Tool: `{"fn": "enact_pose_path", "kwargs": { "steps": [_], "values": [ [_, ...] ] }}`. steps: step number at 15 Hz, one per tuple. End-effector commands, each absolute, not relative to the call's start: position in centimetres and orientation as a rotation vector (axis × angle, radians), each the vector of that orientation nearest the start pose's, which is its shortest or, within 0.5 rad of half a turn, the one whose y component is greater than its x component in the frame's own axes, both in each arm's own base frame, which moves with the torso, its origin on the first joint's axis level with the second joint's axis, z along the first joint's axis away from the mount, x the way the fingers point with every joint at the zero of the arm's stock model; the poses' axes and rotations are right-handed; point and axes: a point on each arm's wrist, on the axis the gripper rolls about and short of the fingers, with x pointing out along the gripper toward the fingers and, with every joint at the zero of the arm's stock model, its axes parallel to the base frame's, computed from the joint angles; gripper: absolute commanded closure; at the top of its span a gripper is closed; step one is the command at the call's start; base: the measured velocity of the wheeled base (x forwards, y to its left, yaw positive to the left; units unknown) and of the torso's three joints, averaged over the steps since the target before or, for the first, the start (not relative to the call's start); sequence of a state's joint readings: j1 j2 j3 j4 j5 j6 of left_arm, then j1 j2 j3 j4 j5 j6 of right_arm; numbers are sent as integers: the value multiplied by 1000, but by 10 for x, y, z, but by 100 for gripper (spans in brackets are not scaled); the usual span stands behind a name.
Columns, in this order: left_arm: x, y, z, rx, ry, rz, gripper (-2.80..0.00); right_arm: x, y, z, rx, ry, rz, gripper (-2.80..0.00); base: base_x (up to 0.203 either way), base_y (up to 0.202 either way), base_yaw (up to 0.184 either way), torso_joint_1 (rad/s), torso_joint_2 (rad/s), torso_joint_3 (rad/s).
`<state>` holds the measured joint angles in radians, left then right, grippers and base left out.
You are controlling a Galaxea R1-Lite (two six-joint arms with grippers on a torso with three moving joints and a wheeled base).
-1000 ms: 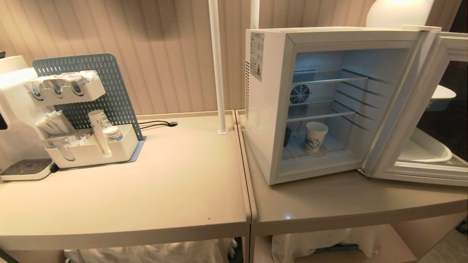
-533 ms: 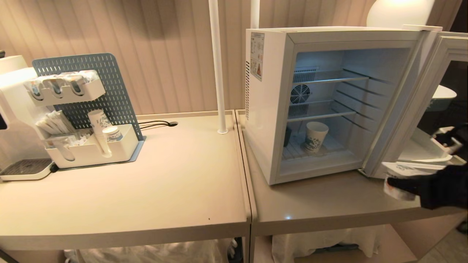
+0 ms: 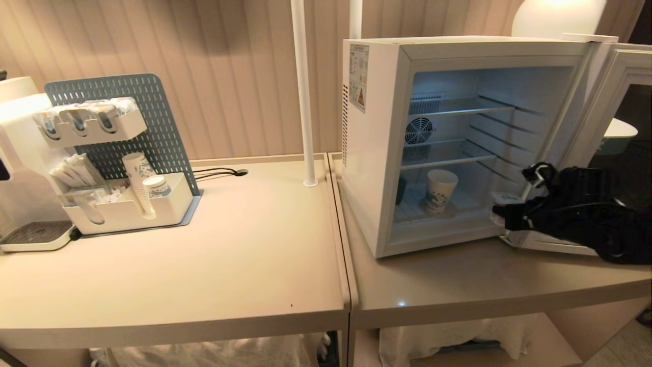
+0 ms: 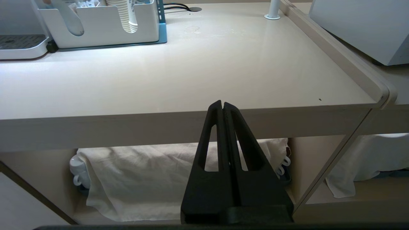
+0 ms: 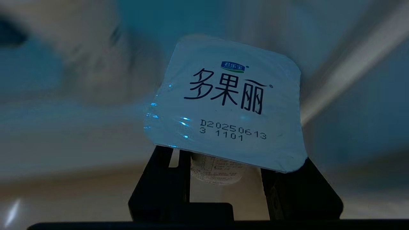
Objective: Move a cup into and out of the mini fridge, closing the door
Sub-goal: Put the yoghurt in the freezer
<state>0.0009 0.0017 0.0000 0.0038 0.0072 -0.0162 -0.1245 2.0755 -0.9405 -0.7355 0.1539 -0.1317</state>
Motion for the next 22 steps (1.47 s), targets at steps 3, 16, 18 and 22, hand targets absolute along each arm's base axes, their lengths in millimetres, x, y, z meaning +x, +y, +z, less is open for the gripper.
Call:
{"fn": "enact_pose_path", "kwargs": {
  "steps": [3,16,18,22],
  "values": [
    [-23,0,75,-17,6,9,0,432,-34,70,-82,208,5,0,0,0,0,0,0,0],
    [-23,0,75,-17,6,9,0,480,-16,25,-73,301,31,0,0,0,0,0,0,0],
    [-23,0,75,-17,6,9,0,480,-11,22,-74,310,41,0,0,0,0,0,0,0],
    [-23,0,75,-17,6,9,0,482,-12,20,-74,342,33,0,0,0,0,0,0,0]
  ]
}}
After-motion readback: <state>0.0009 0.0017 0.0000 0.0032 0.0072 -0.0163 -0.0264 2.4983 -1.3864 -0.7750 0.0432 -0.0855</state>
